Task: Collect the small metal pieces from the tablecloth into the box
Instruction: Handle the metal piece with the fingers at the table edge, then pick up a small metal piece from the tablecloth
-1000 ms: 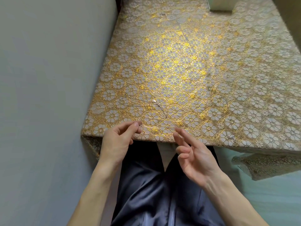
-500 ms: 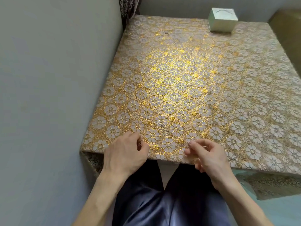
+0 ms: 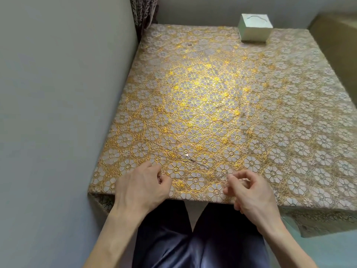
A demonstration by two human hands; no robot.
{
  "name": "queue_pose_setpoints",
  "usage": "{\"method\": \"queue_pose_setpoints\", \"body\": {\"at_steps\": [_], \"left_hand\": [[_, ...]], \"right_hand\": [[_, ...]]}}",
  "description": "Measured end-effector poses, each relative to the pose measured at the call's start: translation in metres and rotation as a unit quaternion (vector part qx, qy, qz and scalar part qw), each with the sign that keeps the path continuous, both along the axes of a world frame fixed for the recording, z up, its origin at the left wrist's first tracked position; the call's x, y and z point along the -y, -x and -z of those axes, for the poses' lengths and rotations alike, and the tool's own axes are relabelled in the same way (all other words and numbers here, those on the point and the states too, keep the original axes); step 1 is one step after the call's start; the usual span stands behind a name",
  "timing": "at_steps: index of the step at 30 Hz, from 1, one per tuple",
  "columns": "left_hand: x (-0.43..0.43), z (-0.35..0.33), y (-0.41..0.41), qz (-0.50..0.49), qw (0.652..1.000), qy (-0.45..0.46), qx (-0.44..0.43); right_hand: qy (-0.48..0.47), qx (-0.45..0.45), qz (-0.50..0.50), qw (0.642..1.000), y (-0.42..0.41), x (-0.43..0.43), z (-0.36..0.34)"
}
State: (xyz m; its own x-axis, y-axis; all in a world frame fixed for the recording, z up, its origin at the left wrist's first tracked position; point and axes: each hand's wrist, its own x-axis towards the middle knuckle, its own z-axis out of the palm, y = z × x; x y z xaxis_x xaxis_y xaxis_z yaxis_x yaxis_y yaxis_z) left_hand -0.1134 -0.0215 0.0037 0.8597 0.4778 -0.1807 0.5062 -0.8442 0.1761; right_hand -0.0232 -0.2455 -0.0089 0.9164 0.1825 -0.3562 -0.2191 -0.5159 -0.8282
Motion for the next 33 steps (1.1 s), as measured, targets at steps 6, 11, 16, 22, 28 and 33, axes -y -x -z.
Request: {"method": "queue_pose_setpoints", "body": {"at_steps": [6, 11, 16, 22, 28, 33], "left_hand": [[0.000, -0.009, 0.000, -0.004, 0.999, -0.021, -0.043], [0.006, -0.010, -0.021, 0.059, 0.990, -0.026, 0.126], [0.010, 0.012, -0.059, 0.185, 0.968, -0.016, 0.167], [-0.003, 0.025, -0.068, 0.229, 0.956, 0.037, 0.182], [-0.011, 0.017, -0.064, 0.088, 0.929, 0.326, 0.153], [-0.010, 0.005, -0.063, 0.027, 0.870, 0.465, 0.161]], "right_hand": [[0.167, 0.113, -0.061, 0.977, 0.007, 0.010, -0.009], [0.178, 0.225, -0.089, 0.954, -0.003, 0.000, -0.008], [0.167, 0.248, -0.139, 0.944, -0.018, -0.026, -0.001], [0.183, 0.216, -0.187, 0.941, -0.022, -0.037, 0.007], [0.196, 0.237, -0.214, 0.927, -0.025, -0.039, 0.010], [0.225, 0.226, -0.239, 0.917, -0.031, -0.040, 0.012]]}}
